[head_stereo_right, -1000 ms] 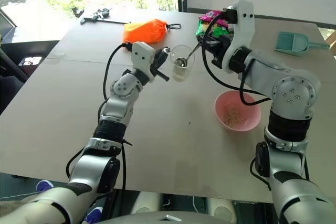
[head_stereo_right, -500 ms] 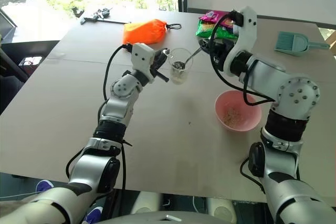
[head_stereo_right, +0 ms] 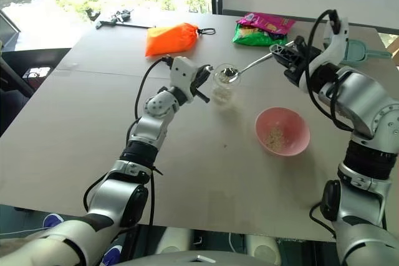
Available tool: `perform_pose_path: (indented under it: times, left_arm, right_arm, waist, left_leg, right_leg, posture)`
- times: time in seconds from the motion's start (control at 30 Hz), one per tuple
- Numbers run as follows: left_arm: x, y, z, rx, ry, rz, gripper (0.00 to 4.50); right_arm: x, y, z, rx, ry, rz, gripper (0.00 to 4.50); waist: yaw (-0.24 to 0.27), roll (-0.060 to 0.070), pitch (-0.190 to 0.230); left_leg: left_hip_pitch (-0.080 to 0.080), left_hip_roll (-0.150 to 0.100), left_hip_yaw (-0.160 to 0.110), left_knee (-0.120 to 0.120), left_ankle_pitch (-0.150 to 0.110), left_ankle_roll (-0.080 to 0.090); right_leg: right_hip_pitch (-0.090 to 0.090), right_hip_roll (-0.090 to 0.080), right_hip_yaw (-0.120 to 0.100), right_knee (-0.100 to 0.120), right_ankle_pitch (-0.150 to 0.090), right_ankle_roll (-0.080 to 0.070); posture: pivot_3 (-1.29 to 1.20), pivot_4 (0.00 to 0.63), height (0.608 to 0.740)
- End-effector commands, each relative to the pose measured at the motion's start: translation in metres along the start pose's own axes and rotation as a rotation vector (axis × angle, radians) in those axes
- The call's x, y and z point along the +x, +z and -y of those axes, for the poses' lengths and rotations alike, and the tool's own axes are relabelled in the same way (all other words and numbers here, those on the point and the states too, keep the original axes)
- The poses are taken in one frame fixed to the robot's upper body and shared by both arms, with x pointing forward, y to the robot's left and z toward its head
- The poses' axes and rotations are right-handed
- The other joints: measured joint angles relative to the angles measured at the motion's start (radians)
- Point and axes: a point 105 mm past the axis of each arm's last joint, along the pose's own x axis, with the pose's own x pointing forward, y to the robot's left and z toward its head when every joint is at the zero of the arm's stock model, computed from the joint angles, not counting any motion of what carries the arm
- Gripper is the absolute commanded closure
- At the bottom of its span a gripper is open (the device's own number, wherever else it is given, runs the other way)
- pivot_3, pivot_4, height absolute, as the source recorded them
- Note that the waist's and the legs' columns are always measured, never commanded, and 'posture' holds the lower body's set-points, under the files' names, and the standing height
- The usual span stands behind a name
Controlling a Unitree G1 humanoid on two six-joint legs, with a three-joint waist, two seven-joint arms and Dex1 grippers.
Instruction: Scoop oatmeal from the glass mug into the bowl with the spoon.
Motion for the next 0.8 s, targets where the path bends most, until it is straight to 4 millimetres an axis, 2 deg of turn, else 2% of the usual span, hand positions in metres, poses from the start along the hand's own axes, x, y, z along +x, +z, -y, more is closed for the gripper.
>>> perform_pose_path:
  times: [0.03,0.4,0.8]
  left_arm:
    - [0.016,0.028,0.011,0.043,-0.051,0.095,4.44]
    - [0.044,0.045,0.043,0.070,-0.171,0.143,4.44]
    - [0.054,0.048,0.072,0.084,-0.257,0.167,4.44]
  right_arm:
    - [-0.016,0.014,-0.009,0.010,0.030,0.083,4.50]
    - [-0.052,0.031,0.012,0.039,-0.052,0.246,4.50]
    - [-0.090,0.030,0.022,0.042,-0.086,0.384,4.50]
  waist:
    - [0.000,0.000,0.000]
    - [0.004,0.000,0.000]
    - [0.007,0.000,0.000]
  left_leg:
    - [0.000,0.000,0.000,0.000,0.000,0.000]
    - [0.000,0.000,0.000,0.000,0.000,0.000]
    - [0.000,-0.002,0.000,0.000,0.000,0.000]
  right_leg:
    - [0.000,0.000,0.000,0.000,0.000,0.000]
    - [0.000,0.000,0.000,-0.001,0.000,0.000]
    - [0.000,0.001,0.001,-0.001,0.000,0.000]
  posture:
    - [0.00,0.150,0.740]
    - [0.00,0.150,0.740]
    - [0.00,0.150,0.740]
